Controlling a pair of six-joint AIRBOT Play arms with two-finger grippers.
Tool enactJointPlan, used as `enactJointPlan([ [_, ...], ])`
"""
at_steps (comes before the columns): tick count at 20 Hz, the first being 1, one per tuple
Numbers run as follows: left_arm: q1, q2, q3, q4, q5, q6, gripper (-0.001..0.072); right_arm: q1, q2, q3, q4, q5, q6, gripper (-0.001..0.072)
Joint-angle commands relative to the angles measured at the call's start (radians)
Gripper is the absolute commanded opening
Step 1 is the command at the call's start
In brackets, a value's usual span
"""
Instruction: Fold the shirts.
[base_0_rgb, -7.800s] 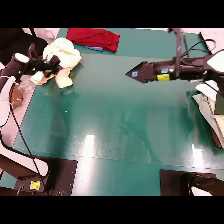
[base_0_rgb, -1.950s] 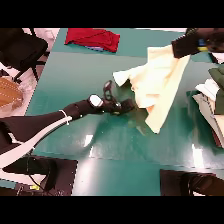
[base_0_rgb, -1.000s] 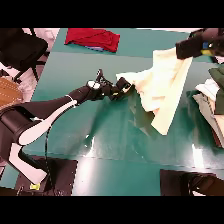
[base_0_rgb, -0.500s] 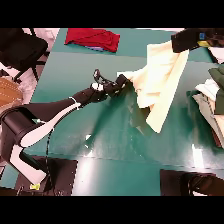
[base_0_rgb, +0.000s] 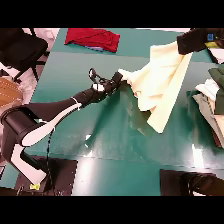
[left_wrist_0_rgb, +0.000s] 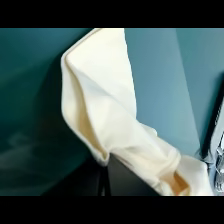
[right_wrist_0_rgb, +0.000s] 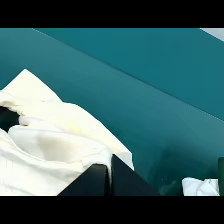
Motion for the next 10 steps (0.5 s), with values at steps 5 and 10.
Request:
enactJointPlan([
  [5, 0.159, 0.224, 0.002, 0.185, -0.105, 0.15, 0.0021, -0.116, 0.097, -0.241, 0.005, -0.004, 0.007, 0.002],
  [10, 0.241, 0.499, 0.002, 0.282, -0.122, 0.312, 0.0021, -0.212, 0.198, -0.358, 0.049, -0.132, 0.013, 0.002],
])
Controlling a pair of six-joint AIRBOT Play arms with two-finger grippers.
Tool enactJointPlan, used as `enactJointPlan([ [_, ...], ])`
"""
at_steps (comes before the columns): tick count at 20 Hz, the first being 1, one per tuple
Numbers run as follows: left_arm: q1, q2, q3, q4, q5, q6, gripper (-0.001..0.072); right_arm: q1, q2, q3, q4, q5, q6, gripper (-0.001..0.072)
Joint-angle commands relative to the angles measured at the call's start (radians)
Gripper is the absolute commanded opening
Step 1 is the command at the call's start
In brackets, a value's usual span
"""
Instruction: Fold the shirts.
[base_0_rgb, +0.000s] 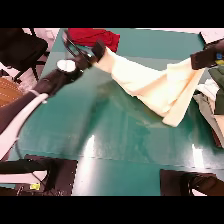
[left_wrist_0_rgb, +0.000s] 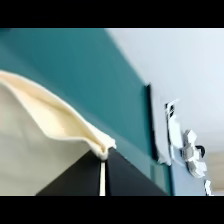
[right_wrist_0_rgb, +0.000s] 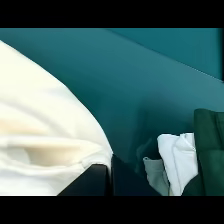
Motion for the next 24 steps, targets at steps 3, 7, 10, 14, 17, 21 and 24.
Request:
enactJointPlan([
  [3, 0.045, 0.232, 0.006, 0.061, -0.037, 0.14, 0.0021, -0.091, 0.061, -0.051, 0.083, -0.14, -0.062, 0.0021],
  [7, 0.075, 0.306, 0.084, 0.088, -0.057, 0.183, 0.0021, -0.099, 0.063, -0.049, 0.089, -0.105, -0.128, 0.0021],
  [10, 0.136, 0.314, 0.187, 0.121, -0.214, 0.182, 0.002, -0.09, 0.084, -0.05, 0.092, -0.032, -0.128, 0.002],
  [14, 0.147, 0.286, 0.209, 0.169, -0.237, 0.151, 0.0021, -0.096, 0.156, -0.05, 0.079, -0.138, -0.109, 0.0019],
  [17, 0.147, 0.2, 0.215, 0.167, -0.165, 0.081, 0.0021, -0.151, 0.166, -0.041, 0.09, -0.304, -0.109, 0.0019],
  [21, 0.152, 0.155, 0.312, 0.203, -0.299, 0.082, 0.0021, -0.149, 0.139, 0.09, 0.084, -0.147, -0.109, 0.002],
  [24, 0.152, 0.224, 0.404, 0.398, -0.498, 0.036, 0.002, -0.095, 0.202, 0.141, 0.085, -0.019, -0.101, 0.002],
])
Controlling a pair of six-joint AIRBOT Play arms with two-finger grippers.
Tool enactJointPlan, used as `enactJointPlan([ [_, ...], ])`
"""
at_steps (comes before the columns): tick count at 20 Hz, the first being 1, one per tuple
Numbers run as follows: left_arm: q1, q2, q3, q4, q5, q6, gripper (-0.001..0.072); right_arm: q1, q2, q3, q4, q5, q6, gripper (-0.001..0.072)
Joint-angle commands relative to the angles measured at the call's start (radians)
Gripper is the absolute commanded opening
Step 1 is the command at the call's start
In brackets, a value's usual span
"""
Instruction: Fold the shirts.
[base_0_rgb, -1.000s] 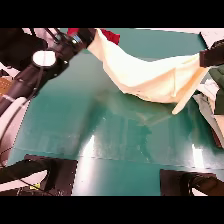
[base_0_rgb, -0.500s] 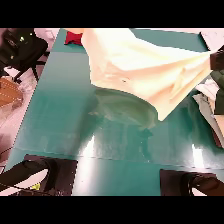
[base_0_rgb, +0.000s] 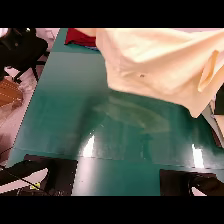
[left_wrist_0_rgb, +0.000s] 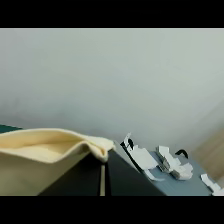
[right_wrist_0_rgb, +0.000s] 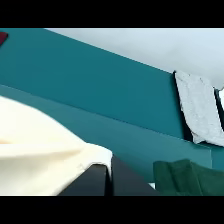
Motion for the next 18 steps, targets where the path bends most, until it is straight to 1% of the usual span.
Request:
enactJointPlan([
  [1, 0.001, 0.061, 0.09, 0.228, -0.274, -0.095, 0.002, 0.056, 0.074, 0.046, -0.002, 0.164, 0.035, 0.0019],
  [4, 0.001, 0.177, 0.1, 0.524, -0.642, -0.343, 0.002, 0.139, 0.192, -0.047, -0.001, 0.281, 0.126, 0.0019],
  [5, 0.001, 0.216, 0.1, 0.61, -0.738, -0.396, 0.002, 0.179, 0.232, -0.096, 0.0, 0.314, 0.168, 0.0019],
  [7, 0.001, 0.283, 0.1, 0.721, -0.837, -0.427, 0.002, 0.266, 0.293, -0.197, -0.004, 0.329, 0.26, 0.0019],
  [9, 0.001, 0.312, 0.099, 0.809, -0.85, -0.452, 0.002, 0.337, 0.315, -0.293, -0.046, 0.286, 0.327, 0.0019],
  [11, 0.001, 0.302, 0.092, 0.871, -0.85, -0.454, 0.002, 0.369, 0.294, -0.383, -0.111, 0.238, 0.357, 0.0019],
  [14, 0.001, 0.246, -0.008, 0.852, -0.779, -0.452, 0.0021, 0.317, 0.179, -0.507, -0.122, 0.126, 0.357, 0.0019],
  [16, -0.002, 0.182, -0.138, 0.789, -0.682, -0.439, 0.0021, 0.209, 0.076, -0.605, -0.076, -0.042, 0.357, 0.002],
  [17, -0.015, 0.148, -0.212, 0.77, -0.607, -0.427, 0.0021, 0.131, 0.021, -0.653, -0.014, -0.167, 0.356, 0.002],
  [18, -0.032, 0.102, -0.283, 0.762, -0.5, -0.417, 0.0021, 0.047, -0.039, -0.687, 0.059, -0.298, 0.339, 0.002],
])
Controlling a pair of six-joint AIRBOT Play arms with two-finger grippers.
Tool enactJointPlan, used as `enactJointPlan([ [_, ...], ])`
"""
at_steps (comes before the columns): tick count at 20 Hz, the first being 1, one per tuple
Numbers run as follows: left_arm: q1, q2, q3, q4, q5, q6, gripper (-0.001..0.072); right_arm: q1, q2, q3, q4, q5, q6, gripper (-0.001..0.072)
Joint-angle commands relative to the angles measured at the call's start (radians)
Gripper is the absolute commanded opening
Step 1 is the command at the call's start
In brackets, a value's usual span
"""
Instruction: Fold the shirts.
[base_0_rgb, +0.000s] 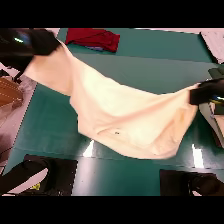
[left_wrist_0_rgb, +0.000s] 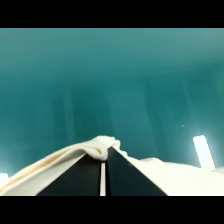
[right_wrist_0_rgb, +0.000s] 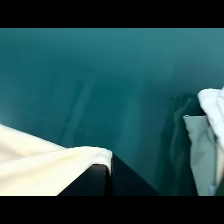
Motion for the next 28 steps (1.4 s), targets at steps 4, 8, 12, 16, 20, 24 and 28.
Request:
enactJointPlan([
  [4, -0.051, -0.325, -0.211, -0.063, 0.545, 0.066, 0.0021, -0.432, -0.377, -0.064, 0.269, -0.523, -0.097, 0.002],
  [8, -0.051, -0.5, -0.155, -0.18, 0.71, 0.035, 0.0023, -0.595, -0.604, 0.103, 0.468, -0.372, -0.216, 0.0021],
  [12, -0.039, -0.517, -0.143, -0.245, 0.702, 0.052, 0.056, -0.692, -0.624, 0.172, 0.71, -0.229, -0.369, 0.0367],
  [16, 0.053, -0.424, -0.141, -0.244, 0.595, 0.05, 0.072, -0.719, -0.435, 0.171, 0.746, -0.07, -0.432, 0.053],
  [20, 0.087, -0.34, -0.141, -0.24, 0.332, 0.082, 0.0499, -0.591, -0.211, 0.055, 0.827, 0.003, -0.481, 0.0529],
  [24, 0.087, -0.328, -0.142, -0.302, 0.037, 0.154, 0.0499, -0.378, -0.135, -0.116, 1.03, -0.095, -0.547, 0.0527],
  [28, 0.087, -0.328, -0.15, -0.304, -0.095, 0.161, 0.0498, -0.19, -0.248, -0.094, 1.101, -0.138, -0.644, 0.0502],
])
